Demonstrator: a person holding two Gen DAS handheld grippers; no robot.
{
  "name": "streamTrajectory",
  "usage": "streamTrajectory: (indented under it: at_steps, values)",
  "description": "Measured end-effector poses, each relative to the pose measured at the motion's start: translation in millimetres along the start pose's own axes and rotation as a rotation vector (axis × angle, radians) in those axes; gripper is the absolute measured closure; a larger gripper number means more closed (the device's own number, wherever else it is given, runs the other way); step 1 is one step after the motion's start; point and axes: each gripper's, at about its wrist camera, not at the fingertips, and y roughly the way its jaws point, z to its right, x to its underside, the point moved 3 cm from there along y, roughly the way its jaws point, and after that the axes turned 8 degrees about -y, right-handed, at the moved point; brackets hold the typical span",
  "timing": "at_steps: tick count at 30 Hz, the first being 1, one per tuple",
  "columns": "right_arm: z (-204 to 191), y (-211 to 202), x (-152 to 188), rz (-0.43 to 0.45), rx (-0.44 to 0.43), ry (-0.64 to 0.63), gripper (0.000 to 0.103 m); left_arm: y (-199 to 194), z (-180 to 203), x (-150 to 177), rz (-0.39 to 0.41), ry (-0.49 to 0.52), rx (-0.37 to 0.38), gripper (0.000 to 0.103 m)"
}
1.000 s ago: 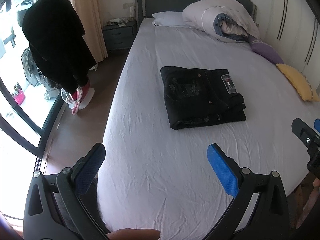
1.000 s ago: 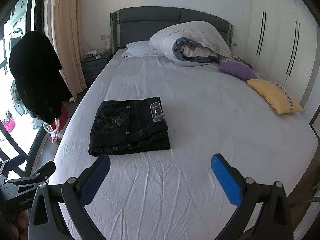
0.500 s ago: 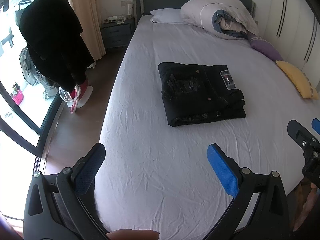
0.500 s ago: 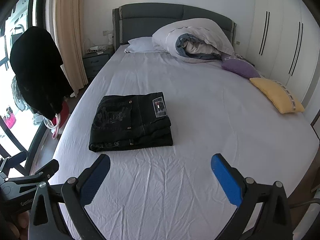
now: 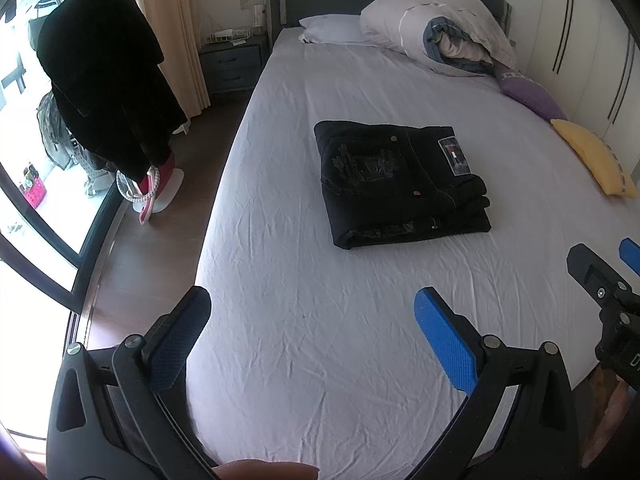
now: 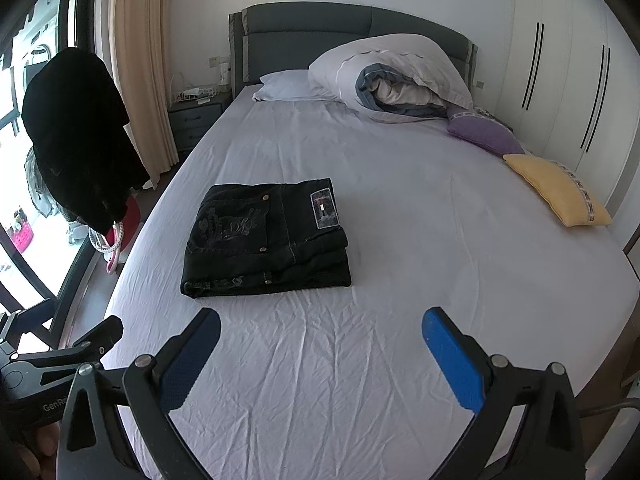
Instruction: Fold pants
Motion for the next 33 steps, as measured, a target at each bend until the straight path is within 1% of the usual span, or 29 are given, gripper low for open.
streamTrajectory:
  at_steps: [33]
  values:
    - [0.0,-0.8,-0.4,0.0,-0.001,-0.001,0.0,2.0,0.1,4.6,-0.006,-0.002,0.002,0.0]
